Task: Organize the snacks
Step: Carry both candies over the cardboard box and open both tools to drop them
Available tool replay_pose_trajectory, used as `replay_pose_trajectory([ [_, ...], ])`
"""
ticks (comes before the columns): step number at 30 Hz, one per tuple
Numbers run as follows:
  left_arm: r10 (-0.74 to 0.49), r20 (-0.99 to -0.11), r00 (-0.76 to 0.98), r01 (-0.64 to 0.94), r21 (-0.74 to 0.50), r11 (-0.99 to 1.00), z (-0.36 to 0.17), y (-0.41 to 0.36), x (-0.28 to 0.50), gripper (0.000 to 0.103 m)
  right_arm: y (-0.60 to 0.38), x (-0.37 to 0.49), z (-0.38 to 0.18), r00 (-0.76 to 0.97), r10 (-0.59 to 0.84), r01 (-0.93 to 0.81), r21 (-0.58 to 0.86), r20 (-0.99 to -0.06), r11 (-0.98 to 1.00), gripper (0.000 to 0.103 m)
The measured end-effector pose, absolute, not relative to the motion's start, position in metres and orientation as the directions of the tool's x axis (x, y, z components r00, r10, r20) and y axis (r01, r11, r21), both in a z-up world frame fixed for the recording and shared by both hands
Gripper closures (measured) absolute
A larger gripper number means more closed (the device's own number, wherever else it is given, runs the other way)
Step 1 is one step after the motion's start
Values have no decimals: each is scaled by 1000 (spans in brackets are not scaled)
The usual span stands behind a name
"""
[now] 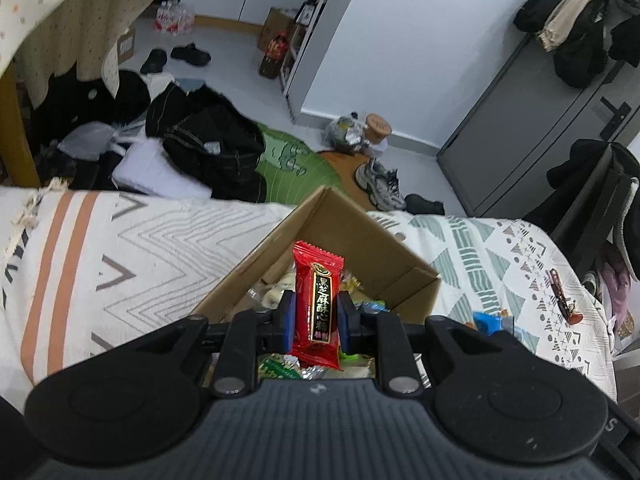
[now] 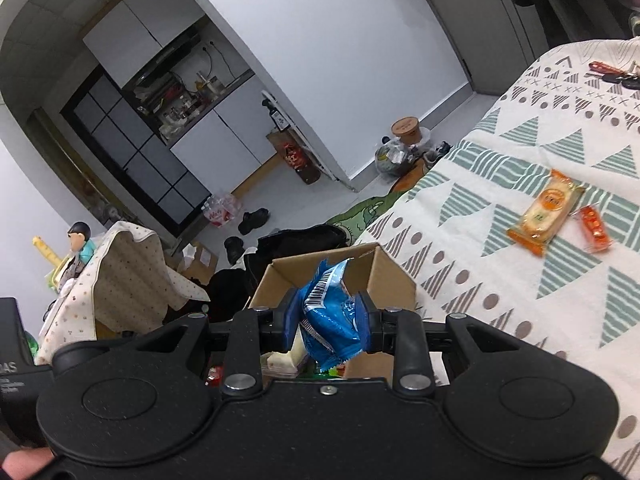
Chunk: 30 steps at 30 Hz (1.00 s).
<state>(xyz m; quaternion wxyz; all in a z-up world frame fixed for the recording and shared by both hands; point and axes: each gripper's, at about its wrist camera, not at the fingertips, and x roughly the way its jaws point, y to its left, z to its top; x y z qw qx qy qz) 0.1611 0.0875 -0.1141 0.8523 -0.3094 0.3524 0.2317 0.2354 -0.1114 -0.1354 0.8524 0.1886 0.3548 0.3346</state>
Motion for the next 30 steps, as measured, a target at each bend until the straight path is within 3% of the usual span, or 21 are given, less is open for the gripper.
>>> replay_pose_trajectory([
  [11, 160, -776, 610, -623, -346, 701, -122, 105, 160, 72, -81, 239, -139, 506, 713, -446, 561, -485, 698, 73],
  [14, 163, -776, 610, -627, -346, 698, -122, 107, 159, 62, -77, 241, -140, 495, 736, -461, 578, -463, 673, 60],
  [15, 164, -776, 609, -628, -345, 698, -121, 108, 159, 57, -77, 242, -141, 487, 738, -461, 580, -467, 672, 39],
  [16, 166, -777, 608, -628, -342, 698, -121, 109, 159, 53, -78, 242, -142, 492, 731, -453, 577, -473, 679, 25],
  [22, 193, -777, 599, -645, -324, 692, -119, 108, 156, 28, -97, 239, -142, 524, 699, -416, 570, -486, 709, 24],
  [27, 191, -783, 592, -647, -320, 692, -118, 100, 156, 24, -111, 238, -141, 548, 670, -395, 551, -501, 735, 22],
  [30, 187, -785, 590, -640, -314, 701, -119, 91, 157, 23, -121, 236, -140, 573, 637, -374, 528, -515, 763, 15],
])
